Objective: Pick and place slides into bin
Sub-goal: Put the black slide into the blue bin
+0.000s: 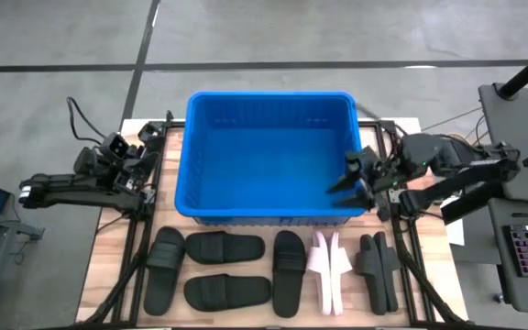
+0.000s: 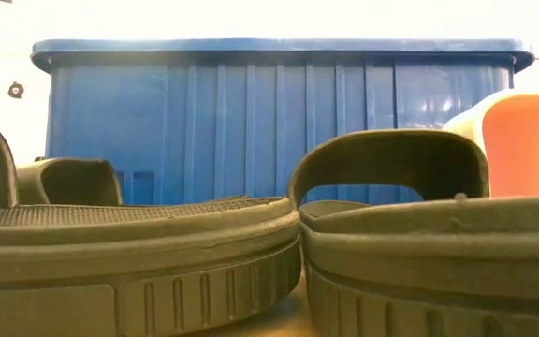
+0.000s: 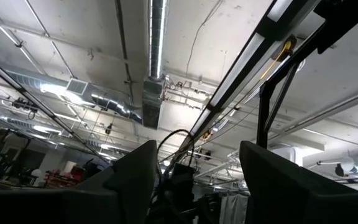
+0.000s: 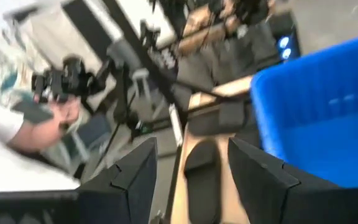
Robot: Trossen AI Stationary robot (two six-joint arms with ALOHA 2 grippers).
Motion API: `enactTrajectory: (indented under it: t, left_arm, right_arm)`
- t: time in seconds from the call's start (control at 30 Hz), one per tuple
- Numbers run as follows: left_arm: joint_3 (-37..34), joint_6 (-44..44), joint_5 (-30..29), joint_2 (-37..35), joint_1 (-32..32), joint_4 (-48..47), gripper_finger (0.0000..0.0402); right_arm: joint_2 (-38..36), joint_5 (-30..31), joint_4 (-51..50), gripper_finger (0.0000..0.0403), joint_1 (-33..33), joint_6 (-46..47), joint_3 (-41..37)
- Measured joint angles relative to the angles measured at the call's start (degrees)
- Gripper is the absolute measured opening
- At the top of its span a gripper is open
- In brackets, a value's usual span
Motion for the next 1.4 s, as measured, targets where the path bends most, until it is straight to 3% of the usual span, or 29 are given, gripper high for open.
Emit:
enactTrajectory:
  t: [0.27, 0.47, 0.7, 0.9, 1.27, 1.4]
  left_arm:
    - [0.0, -0.1, 0.0, -0.6, 0.0, 0.0, 0.0217]
    - [0.0, -0.1, -0.5, -0.4, 0.0, 0.1, 0.0217]
    - [0.0, -0.1, -4.7, -0.1, 0.0, 0.1, 0.0217]
    - [-0.1, -0.1, -5.8, -0.1, 0.0, 0.1, 0.0217]
    - [-0.1, -0.1, -5.8, -0.1, 0.0, 0.1, 0.0217]
    - [-0.1, -0.1, -5.8, -0.4, 0.0, 0.1, 0.0217]
  right_arm:
    - [9.9, 3.6, -15.2, 0.0187, 8.6, 3.2, 14.0]
    - [14.3, 3.6, -27.4, 0.0187, 14.5, 10.6, 19.8]
    - [18.1, 3.1, -38.2, 0.0187, 22.9, 20.4, 22.4]
    - [21.9, 3.3, -43.1, 0.0187, 28.3, 21.6, 22.2]
    - [34.3, 13.6, -47.8, 0.0187, 33.1, 22.3, 22.0]
    - [38.5, 15.1, -54.5, 0.0187, 34.7, 23.1, 22.0]
